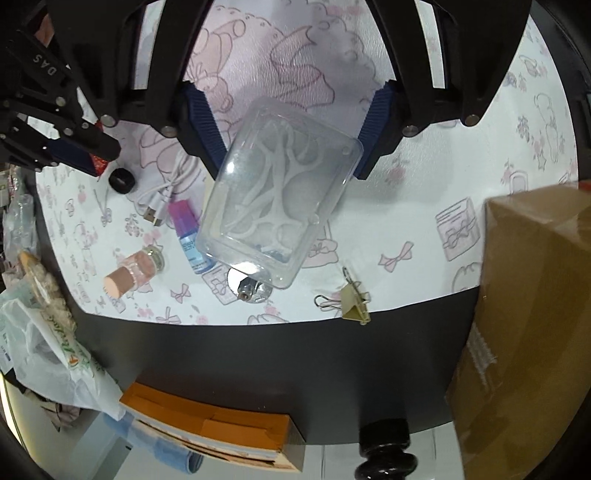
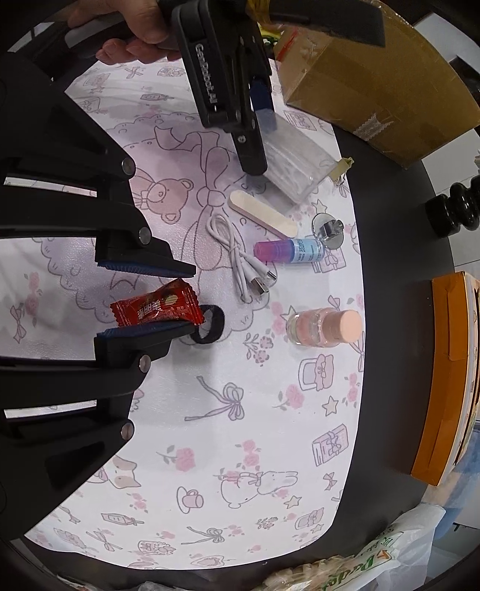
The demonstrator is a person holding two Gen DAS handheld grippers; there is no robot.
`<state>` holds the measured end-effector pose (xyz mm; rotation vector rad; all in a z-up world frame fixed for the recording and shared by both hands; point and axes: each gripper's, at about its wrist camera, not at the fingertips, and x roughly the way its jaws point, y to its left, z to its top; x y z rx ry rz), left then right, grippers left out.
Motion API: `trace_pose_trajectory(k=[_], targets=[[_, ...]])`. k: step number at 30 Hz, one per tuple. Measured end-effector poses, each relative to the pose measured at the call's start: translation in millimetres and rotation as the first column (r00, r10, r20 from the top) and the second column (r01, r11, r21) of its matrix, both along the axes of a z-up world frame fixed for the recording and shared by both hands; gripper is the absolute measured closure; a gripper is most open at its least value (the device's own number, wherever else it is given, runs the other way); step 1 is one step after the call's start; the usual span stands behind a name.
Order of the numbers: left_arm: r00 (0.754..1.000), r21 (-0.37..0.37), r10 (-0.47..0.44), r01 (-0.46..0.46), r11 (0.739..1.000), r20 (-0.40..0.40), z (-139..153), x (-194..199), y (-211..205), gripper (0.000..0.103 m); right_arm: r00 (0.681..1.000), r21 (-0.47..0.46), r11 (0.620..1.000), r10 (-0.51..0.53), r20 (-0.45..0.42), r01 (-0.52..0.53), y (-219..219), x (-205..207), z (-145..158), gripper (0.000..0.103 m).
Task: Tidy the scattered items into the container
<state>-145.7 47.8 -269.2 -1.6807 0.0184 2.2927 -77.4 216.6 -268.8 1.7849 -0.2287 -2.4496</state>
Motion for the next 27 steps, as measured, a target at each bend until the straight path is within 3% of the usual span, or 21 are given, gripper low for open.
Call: trace_pose_trajectory(k=[13, 17, 27], targets=[[0.997, 0.071, 0.040, -0.036, 0.997, -0.061, 48.0, 37.5, -22.4, 0.036, 0.996, -0.070, 0.998, -0.012, -0.085, 0.006, -1.6, 14.5, 58.2, 0.079], [0.997, 0.090, 0.043, -0.037, 0.995, -0.067, 57.1, 41.6, -26.8, 0.042, 0.995, -0.049, 0.998, 0.021, -0.101, -0.026, -4.5, 17.3, 69.5, 0.078], [0.998, 0.107, 0.042, -0.036, 0.994, -0.052, 53.7, 52.3, -31.9, 0.046, 0.997, -0.050, 0.997, 0.055, -0.049, -0.057, -13.7, 30.8, 48.3, 0.078]])
